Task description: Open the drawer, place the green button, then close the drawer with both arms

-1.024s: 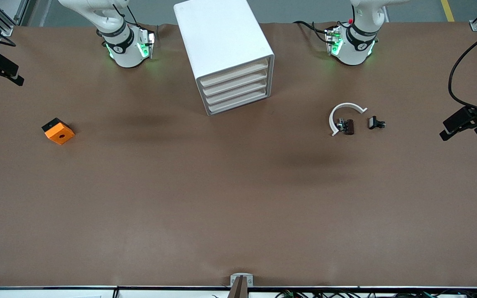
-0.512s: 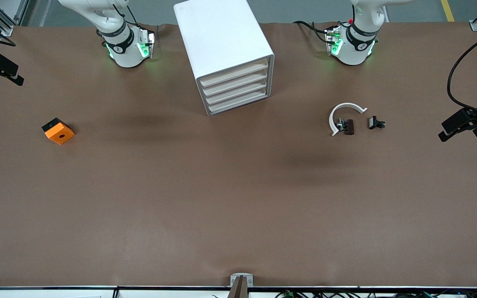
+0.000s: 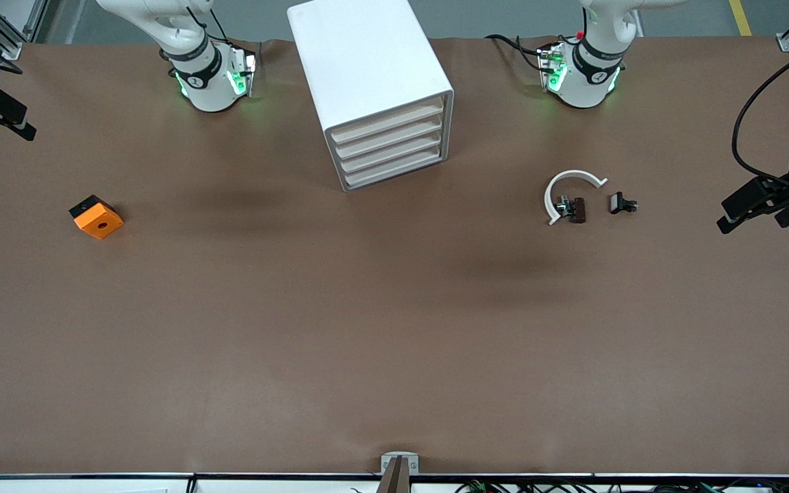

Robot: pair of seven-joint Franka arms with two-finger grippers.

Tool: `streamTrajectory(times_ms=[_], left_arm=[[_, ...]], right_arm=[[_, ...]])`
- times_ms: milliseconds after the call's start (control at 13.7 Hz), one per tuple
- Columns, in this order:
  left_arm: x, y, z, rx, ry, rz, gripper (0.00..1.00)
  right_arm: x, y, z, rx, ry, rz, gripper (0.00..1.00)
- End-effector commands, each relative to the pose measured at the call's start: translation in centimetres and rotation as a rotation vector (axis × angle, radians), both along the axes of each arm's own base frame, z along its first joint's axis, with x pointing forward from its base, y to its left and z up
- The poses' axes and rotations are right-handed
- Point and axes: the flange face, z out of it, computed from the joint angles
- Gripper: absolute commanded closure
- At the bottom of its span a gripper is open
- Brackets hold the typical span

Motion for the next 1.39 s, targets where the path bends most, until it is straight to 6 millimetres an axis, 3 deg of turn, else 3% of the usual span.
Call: streamTrajectory(times_ms=[0,439,805,1317], left_arm=[[-0.6,-0.4,0.9,0.012,0.008,0.027,0.00],[-1.5,0.5,1.7,0.021,0.024,0.010,0.00],[-1.5,0.1,1.2,0.027,0.050,-0.031,0.00],[-1.3,0.1,0.9,0.052,0.053,-0.043,0.00]], right_arm=[[-0.1,0.3,1.0,-0.001,-0.018,-0.011,0.00],[0.4,0.4,1.7,-0.002,-0.010,-0.009,0.00],[0.7,0.3,1.9,0.001,-0.014,-0.011,0.00],[0.9,0.4,1.0,0.006,0.016,-0.010,0.00]])
